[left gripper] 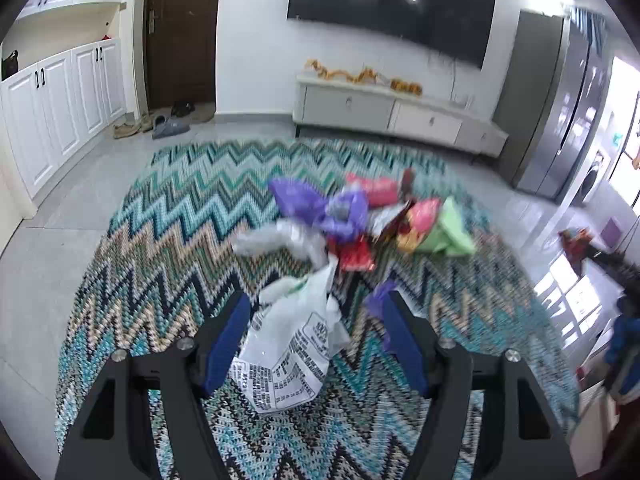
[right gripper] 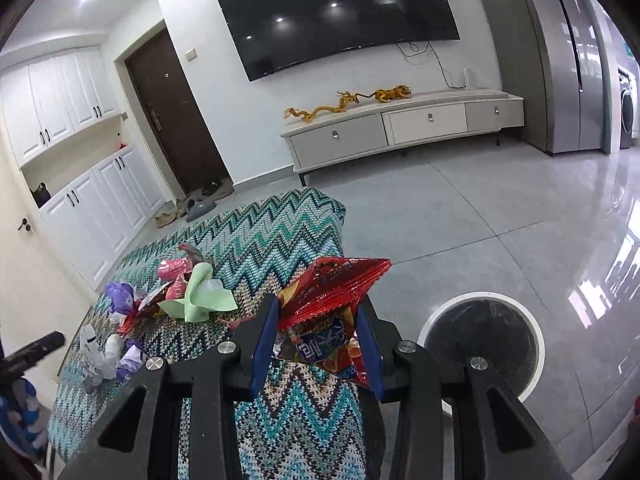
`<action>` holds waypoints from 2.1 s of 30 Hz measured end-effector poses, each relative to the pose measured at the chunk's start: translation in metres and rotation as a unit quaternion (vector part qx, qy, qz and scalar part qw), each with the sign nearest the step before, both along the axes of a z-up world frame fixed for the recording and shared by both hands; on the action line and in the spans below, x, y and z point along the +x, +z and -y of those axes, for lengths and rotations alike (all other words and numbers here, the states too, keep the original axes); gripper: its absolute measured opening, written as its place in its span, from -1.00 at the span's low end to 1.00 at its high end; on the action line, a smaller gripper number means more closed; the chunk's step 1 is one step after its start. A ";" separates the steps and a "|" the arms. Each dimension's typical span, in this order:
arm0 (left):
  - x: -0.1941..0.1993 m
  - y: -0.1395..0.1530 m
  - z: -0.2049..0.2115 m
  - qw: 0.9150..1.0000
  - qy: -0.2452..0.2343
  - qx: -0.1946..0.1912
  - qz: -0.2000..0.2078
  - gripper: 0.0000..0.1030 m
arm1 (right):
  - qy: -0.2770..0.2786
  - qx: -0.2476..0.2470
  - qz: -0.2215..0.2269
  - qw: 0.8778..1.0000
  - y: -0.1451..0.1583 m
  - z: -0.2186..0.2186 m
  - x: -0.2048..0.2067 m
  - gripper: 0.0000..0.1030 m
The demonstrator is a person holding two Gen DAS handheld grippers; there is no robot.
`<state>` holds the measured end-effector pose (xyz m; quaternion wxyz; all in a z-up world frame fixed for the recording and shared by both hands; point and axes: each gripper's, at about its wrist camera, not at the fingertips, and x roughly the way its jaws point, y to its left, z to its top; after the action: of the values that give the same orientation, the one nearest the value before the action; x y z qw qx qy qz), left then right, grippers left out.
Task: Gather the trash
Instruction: 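Carry white bag to the bin with left tool while right tool carries red bag, then release white bag into bin with left tool while right tool releases red bag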
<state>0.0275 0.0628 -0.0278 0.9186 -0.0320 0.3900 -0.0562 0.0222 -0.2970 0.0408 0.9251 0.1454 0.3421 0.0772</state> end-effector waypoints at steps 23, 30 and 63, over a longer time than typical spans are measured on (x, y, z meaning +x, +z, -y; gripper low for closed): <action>0.048 0.060 0.082 0.986 -0.127 -0.103 0.016 -0.76 | -0.069 0.015 -0.014 0.997 -0.026 0.069 -0.004 -0.30; 0.079 0.052 0.140 0.969 -0.196 -0.142 -0.039 -0.76 | -0.105 0.020 -0.035 0.994 -0.050 0.107 -0.012 -0.29; 0.162 -0.017 0.385 0.945 -0.275 -0.138 -0.113 0.02 | -0.160 -0.025 -0.125 0.979 -0.127 0.193 0.043 0.35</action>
<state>0.1898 -0.3222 -0.0446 0.8040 -0.0560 0.4732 -0.3556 0.0651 -0.4900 -0.0867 0.8788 0.1832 0.4294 -0.0990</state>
